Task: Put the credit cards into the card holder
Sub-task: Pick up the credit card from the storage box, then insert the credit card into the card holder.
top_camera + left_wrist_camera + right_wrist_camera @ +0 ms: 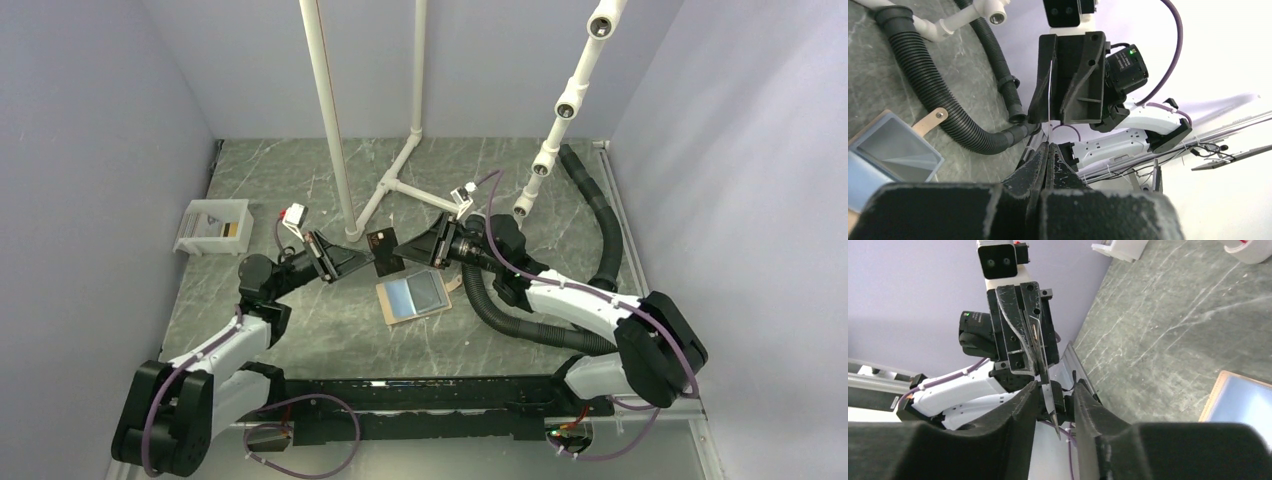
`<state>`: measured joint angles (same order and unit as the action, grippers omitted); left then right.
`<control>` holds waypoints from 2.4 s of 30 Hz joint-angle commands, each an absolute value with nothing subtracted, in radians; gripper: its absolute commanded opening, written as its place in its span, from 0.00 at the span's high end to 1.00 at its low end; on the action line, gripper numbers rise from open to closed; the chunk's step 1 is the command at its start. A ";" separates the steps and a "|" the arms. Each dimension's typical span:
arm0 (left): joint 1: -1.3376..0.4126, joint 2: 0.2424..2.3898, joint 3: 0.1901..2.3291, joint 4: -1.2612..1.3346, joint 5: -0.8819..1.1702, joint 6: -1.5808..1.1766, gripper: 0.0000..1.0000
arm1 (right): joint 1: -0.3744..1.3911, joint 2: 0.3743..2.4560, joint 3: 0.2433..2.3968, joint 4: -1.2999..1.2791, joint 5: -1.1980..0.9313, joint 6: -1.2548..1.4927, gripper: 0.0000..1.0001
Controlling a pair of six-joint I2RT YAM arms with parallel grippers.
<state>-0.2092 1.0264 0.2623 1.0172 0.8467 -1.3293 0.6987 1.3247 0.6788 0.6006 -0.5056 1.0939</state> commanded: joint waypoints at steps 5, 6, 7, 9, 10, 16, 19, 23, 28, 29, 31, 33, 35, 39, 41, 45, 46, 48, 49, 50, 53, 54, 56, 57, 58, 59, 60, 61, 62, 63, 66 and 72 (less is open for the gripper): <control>-0.292 1.091 0.273 1.165 0.772 -1.329 1.00 | 0.687 1.336 0.678 0.748 -0.571 1.153 0.94; -0.302 1.103 0.275 1.177 0.769 -1.329 1.00 | 0.684 1.334 0.672 0.744 -0.576 1.152 1.00; -0.311 1.116 0.281 1.168 0.776 -1.321 1.00 | 0.671 1.325 0.668 0.724 -0.584 1.145 1.00; -0.313 1.124 0.316 1.016 0.808 -1.261 0.97 | 0.642 1.288 0.652 0.621 -0.584 1.078 1.00; -0.313 1.115 0.339 0.852 0.811 -1.210 0.84 | 0.623 1.268 0.657 0.503 -0.585 1.005 1.00; -0.335 1.086 0.497 0.109 0.696 -0.794 0.47 | 0.529 1.312 0.837 -0.272 -0.611 0.548 1.00; -0.363 1.180 0.556 0.061 0.710 -0.729 0.64 | 0.528 1.386 0.905 -0.424 -0.606 0.453 1.00; -0.433 1.345 0.566 0.199 0.714 -0.749 0.79 | 0.530 1.489 0.931 -0.409 -0.612 0.456 1.00; -0.521 1.525 0.615 0.230 0.646 -0.704 0.85 | 0.567 1.601 0.986 -0.400 -0.600 0.473 1.00; -0.523 1.547 0.620 0.227 0.630 -0.696 0.87 | 0.571 1.614 0.993 -0.397 -0.591 0.477 1.00; -0.523 1.582 0.625 0.202 0.595 -0.675 0.89 | 0.578 1.637 1.011 -0.400 -0.572 0.479 1.00; -0.523 1.592 0.621 0.177 0.558 -0.661 0.92 | 0.582 1.654 1.021 -0.403 -0.559 0.475 1.00; -0.523 1.586 0.597 0.176 0.528 -0.658 0.94 | 0.584 1.667 1.025 -0.398 -0.562 0.469 1.00; -0.523 1.589 0.565 0.163 0.488 -0.647 1.00 | 0.594 1.704 1.040 -0.397 -0.551 0.463 1.00; -0.523 1.595 0.551 0.170 0.484 -0.649 1.00 | 0.599 1.719 1.049 -0.393 -0.547 0.465 1.00; -0.523 1.598 0.520 0.199 0.477 -0.664 1.00 | 0.607 1.746 1.063 -0.387 -0.534 0.469 1.00; -0.523 1.595 0.517 0.198 0.472 -0.664 1.00 | 0.610 1.755 1.067 -0.391 -0.531 0.466 1.00; -0.523 1.590 0.508 0.198 0.464 -0.661 1.00 | 0.614 1.773 1.077 -0.399 -0.521 0.461 1.00; -0.523 1.586 0.506 0.199 0.463 -0.661 1.00 | 0.617 1.775 1.081 -0.400 -0.514 0.460 1.00; -0.523 1.586 0.503 0.203 0.467 -0.663 1.00 | 0.619 1.776 1.083 -0.400 -0.506 0.460 1.00; -0.524 1.589 0.491 0.227 0.478 -0.672 1.00 | 0.624 1.780 1.092 -0.398 -0.493 0.462 1.00; -0.524 1.591 0.487 0.235 0.483 -0.677 1.00 | 0.625 1.782 1.095 -0.395 -0.490 0.462 1.00; -0.525 1.596 0.484 0.247 0.492 -0.685 1.00 | 0.627 1.791 1.100 -0.389 -0.485 0.460 1.00; -0.526 1.596 0.483 0.251 0.492 -0.687 1.00 | 0.629 1.795 1.100 -0.379 -0.488 0.461 1.00; -0.526 1.595 0.482 0.251 0.492 -0.687 1.00 | 0.628 1.799 1.099 -0.367 -0.491 0.460 1.00; -0.526 1.596 0.483 0.251 0.491 -0.687 1.00 | 0.629 1.801 1.095 -0.348 -0.496 0.460 1.00; -0.526 1.593 0.482 0.248 0.490 -0.684 1.00 | 0.629 1.802 1.089 -0.328 -0.502 0.462 1.00; -0.526 1.592 0.483 0.245 0.488 -0.683 1.00 | 0.629 1.803 1.082 -0.306 -0.504 0.461 1.00; -0.526 1.590 0.482 0.243 0.487 -0.682 1.00 | 0.629 1.802 1.076 -0.285 -0.504 0.462 1.00; -0.527 1.588 0.482 0.241 0.487 -0.680 1.00 | 0.629 1.805 1.071 -0.267 -0.507 0.461 1.00; -0.527 1.581 0.483 0.234 0.487 -0.680 1.00 | 0.629 1.806 1.052 -0.215 -0.497 0.466 1.00; -0.528 1.570 0.485 0.227 0.484 -0.678 1.00 | 0.632 1.805 1.009 -0.132 -0.506 0.474 1.00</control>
<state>-0.5224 1.5810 0.5106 0.3042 0.5411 -0.7013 0.6273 1.7992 1.0363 -0.2260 -0.5285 0.4797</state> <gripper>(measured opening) 0.009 0.008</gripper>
